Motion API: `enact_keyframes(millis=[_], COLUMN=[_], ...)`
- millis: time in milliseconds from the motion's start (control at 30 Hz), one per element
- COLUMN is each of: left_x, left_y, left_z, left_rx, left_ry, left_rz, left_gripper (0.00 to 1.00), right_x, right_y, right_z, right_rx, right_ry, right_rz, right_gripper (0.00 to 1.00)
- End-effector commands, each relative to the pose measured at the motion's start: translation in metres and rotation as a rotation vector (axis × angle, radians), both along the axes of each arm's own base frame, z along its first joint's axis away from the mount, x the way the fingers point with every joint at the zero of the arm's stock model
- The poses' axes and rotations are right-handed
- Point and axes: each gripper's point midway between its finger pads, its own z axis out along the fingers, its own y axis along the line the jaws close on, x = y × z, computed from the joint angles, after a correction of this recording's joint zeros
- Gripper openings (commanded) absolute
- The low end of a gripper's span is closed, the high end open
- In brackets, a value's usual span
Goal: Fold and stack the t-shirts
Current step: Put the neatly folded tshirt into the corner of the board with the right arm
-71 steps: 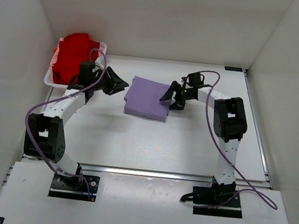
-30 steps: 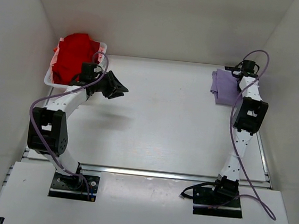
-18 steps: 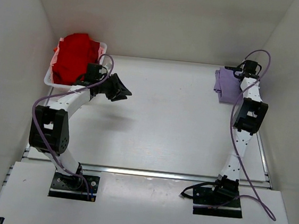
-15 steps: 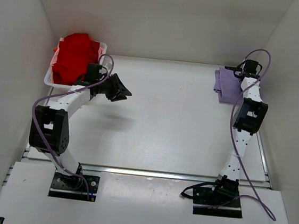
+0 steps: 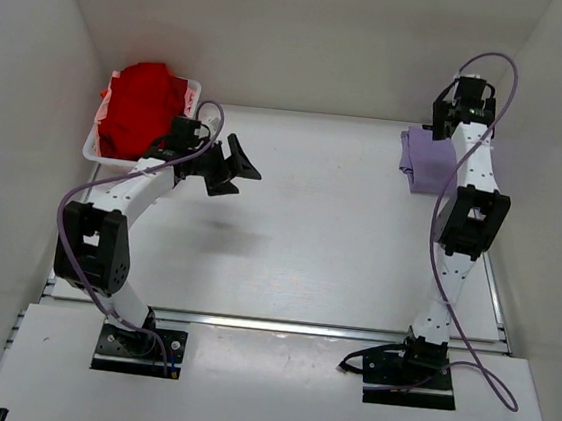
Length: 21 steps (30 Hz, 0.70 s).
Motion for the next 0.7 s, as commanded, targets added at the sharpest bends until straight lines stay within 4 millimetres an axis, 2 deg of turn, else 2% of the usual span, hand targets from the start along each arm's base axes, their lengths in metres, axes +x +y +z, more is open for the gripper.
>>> enact_keyframes(millis=[0,33,67,100,133,167,200,267,300,333,367,400,467,500,567,667], left_x=[-0.016,-0.023,-0.027,-0.032,-0.039,-0.046,-0.051,-0.068,-0.075,-0.083,-0.088,-0.095,-0.106,-0.11,-0.122,-0.131], left_y=[-0.006,-0.008,-0.007,-0.007,-0.005,-0.002,-0.003,0.002,0.003,0.006,0.01,0.013,0.019,0.021,0.021,0.021], left_z=[0.039,0.04,0.044,0.038,0.041,0.042,0.043,0.052,0.06,0.062,0.055,0.061,0.054,0.054,0.04,0.015], left_rx=[-0.011,-0.017,-0.014,-0.006,0.012,0.03,0.036,0.06,0.064,0.076,0.089,0.084,0.082,0.078,0.105,0.234], left_ry=[-0.093,-0.092,-0.11,-0.102,-0.124,-0.14,-0.148,-0.201,-0.238,-0.263,-0.258,-0.293,-0.303,-0.309,-0.261,-0.171], left_rz=[-0.069,-0.086,-0.088,-0.091,-0.09,-0.083,-0.089,-0.09,-0.093,-0.087,-0.079,-0.074,-0.056,-0.056,-0.084,-0.145], left_gripper=[0.99,0.99,0.99,0.99,0.99,0.99,0.98,0.99,0.99,0.99,0.99,0.99,0.98,0.98,0.98,0.99], right_x=[-0.037,-0.057,-0.08,-0.09,-0.112,-0.134,-0.143,-0.178,-0.179,-0.197,-0.209,-0.214,-0.231,-0.237,-0.247,-0.25], right_y=[0.075,0.097,0.104,0.128,0.147,0.156,0.169,0.194,0.201,0.213,0.214,0.218,0.225,0.223,0.223,0.221], right_z=[0.112,0.108,0.091,0.089,0.079,0.069,0.058,0.049,0.055,0.066,0.052,0.063,0.051,0.053,0.043,0.047], right_rx=[0.107,0.108,0.096,0.113,0.135,0.178,0.206,0.319,0.355,0.444,0.485,0.537,0.575,0.569,0.536,0.563], right_ry=[-0.148,-0.083,0.004,0.024,0.067,0.093,0.11,0.058,0.0,-0.054,-0.038,-0.077,-0.053,-0.067,-0.044,-0.052], right_rz=[0.069,0.081,0.065,0.084,0.077,0.065,0.077,0.114,0.131,0.174,0.164,0.196,0.206,0.204,0.201,0.203], right_gripper=[1.0,0.99,1.0,1.0,0.99,0.99,0.99,0.99,1.0,0.99,0.99,0.99,0.99,0.99,0.99,0.99])
